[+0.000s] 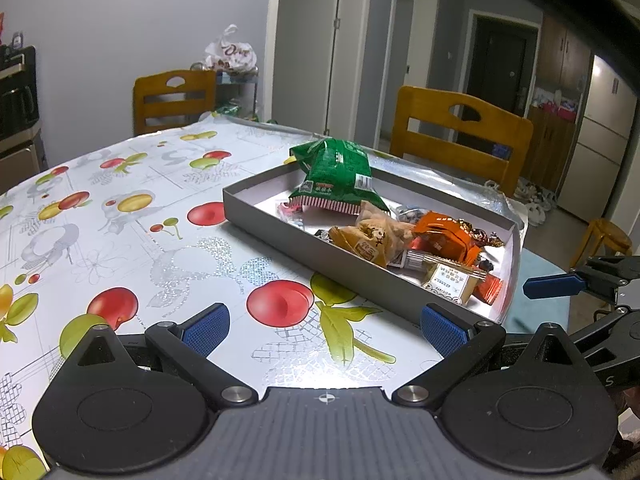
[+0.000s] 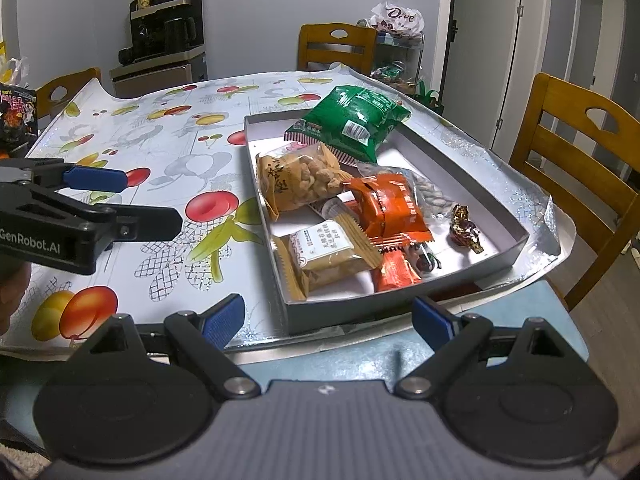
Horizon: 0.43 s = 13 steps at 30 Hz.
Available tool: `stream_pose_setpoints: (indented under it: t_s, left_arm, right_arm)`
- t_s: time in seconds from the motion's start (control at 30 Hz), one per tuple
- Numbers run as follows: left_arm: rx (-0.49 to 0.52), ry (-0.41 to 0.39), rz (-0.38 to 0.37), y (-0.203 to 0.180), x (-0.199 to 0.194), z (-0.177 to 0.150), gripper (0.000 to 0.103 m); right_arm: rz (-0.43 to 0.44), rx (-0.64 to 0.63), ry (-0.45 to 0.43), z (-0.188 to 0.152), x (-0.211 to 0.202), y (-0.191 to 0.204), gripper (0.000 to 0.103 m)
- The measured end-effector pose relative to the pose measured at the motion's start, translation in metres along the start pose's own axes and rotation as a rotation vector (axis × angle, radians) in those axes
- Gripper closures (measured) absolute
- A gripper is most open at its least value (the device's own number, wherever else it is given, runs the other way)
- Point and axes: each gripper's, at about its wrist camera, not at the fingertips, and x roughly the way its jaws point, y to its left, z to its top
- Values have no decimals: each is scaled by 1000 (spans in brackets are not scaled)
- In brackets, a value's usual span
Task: Organize snacks
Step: 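Withdraw both open tools away from the filled box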
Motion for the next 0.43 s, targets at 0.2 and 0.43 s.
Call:
stream_pose_setpoints:
  t_s: [0.2, 0.43]
  left_arm:
    - [4, 4, 0, -2, 2, 0, 0]
    - [38, 4, -14, -5, 6, -1, 0]
  right_arm:
    - [1, 3, 2, -1, 2, -1, 12]
    - [2, 7, 7, -2, 3, -2, 11]
